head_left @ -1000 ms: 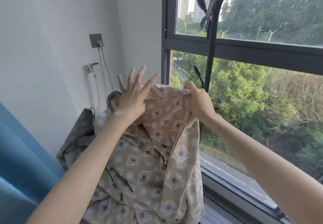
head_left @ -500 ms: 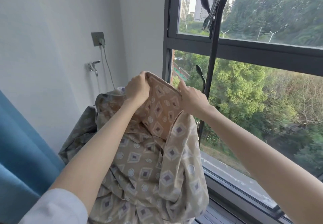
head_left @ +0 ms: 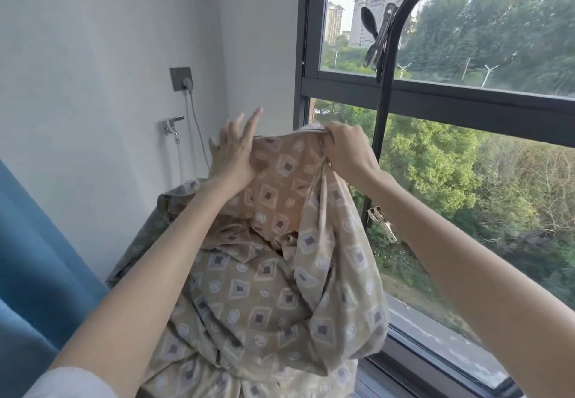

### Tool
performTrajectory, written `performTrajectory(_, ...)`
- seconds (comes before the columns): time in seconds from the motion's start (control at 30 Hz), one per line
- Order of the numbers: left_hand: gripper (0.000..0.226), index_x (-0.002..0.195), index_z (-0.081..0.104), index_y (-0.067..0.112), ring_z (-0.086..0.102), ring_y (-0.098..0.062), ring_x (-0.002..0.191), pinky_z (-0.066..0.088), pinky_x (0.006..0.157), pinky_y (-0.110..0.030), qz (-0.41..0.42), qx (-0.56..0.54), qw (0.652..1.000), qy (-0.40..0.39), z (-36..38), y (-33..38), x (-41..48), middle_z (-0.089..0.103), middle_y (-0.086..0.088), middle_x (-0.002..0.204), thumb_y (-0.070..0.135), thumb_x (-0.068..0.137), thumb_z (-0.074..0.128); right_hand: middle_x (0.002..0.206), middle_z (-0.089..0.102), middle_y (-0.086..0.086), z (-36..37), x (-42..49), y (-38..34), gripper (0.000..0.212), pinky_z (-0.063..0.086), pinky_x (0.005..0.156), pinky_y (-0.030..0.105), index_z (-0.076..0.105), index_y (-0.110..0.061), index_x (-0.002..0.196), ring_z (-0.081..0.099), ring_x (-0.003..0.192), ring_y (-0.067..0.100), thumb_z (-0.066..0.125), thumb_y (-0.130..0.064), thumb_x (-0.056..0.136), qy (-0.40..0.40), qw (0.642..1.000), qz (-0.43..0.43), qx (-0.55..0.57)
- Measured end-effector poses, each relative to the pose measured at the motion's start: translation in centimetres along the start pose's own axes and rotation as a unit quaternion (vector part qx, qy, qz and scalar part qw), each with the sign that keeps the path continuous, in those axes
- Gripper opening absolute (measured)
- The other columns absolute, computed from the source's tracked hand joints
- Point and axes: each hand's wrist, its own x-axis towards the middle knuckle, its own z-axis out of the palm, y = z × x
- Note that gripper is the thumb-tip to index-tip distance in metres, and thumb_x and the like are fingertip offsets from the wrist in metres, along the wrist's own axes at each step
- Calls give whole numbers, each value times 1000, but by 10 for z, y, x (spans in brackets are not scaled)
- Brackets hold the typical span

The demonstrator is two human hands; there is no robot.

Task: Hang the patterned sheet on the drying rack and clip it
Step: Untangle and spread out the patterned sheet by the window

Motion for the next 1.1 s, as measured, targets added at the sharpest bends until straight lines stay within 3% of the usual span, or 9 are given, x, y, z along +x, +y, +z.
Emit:
performTrajectory(0.1, 82, 147, 10, 37, 31, -21, 136, 3, 112, -60, 69, -36, 996, 50, -12, 28, 6, 41, 0, 143, 45, 83, 61, 76, 66, 13, -17, 27, -14, 23, 51, 57, 42, 62, 0, 88, 60, 64, 30, 41, -6, 95, 58, 996, -54, 39)
performTrajectory(0.2, 52, 141, 34, 33, 59, -22, 105, 27, 108, -52, 110, -104, 979, 140, -25, 47, 15, 67, 2, 107, 44, 92, 50, 73, 66, 14, -21, 36, -17, 23, 51, 56, 44, 64, -2, 87, 59, 63, 33, 43, -9, 93, 60, 994, -81, 31)
performTrajectory(0.27, 36, 133, 48, 32, 64, -27, 88, 49, 83, -40, 125, -106, 974, 156, -30, 52, 19, 70, -3, 98, 36, 97, 43, 72, 65, 15, -18, 31, -14, 23, 50, 55, 43, 63, -2, 86, 58, 63, 34, 43, -11, 93, 49, 995, -84, 27)
performTrajectory(0.37, 32, 122, 59, 28, 65, -30, 81, 41, 61, -29, 89, -40, 981, 168, -29, 57, 23, 71, -8, 92, 31, 100, 36, 75, 64, 10, -7, 16, -10, 15, 49, 50, 36, 59, -10, 101, 57, 61, 31, 49, -17, 92, 26, 998, -56, -4)
performTrajectory(0.53, 33, 121, 60, 21, 63, -33, 94, 42, 69, -31, -59, -104, 980, 162, -11, 64, 23, 69, -11, 105, 25, 100, 35, 76, 51, 5, 14, -19, 0, 34, 19, 40, 27, 35, -8, 107, 49, 57, 27, 60, -8, 83, -46, 995, -28, -82)
performTrajectory(0.73, 34, 120, 59, 18, 56, -36, 106, 44, 81, -37, -213, -157, 950, 164, -14, 22, 39, 64, -14, 115, 25, 98, 34, 61, 39, 0, 16, -35, 23, 45, 18, 39, 27, 34, -7, 115, 34, 44, 14, 48, 13, 77, -35, 993, -41, -107)
performTrajectory(0.9, 32, 112, 61, 17, 58, -35, 101, 45, 81, -38, -201, -185, 945, 178, -13, 3, 41, 66, -13, 108, 22, 96, 34, 109, 56, 9, 12, -29, 27, 13, 29, 45, 25, 56, -6, 102, 55, 71, 20, 51, -3, 90, 2, 977, -80, -195)
performTrajectory(1.0, 31, 112, 62, 23, 56, -33, 102, 46, 86, -44, -151, -162, 961, 164, -9, 1, 36, 65, -10, 106, 23, 96, 35, 85, 59, 6, 6, -18, 29, 18, 33, 52, 30, 51, -9, 80, 59, 68, 27, 45, -15, 95, 15, 986, -63, -152)
performTrajectory(1.1, 30, 117, 62, 23, 42, -32, 107, 38, 88, -38, -135, -107, 970, 170, -10, 3, 27, 50, -12, 110, 22, 98, 39, 70, 60, 9, -13, 0, 20, 23, 35, 48, 31, 50, -5, 77, 48, 55, 24, 46, -17, 96, 95, 994, -48, 18)
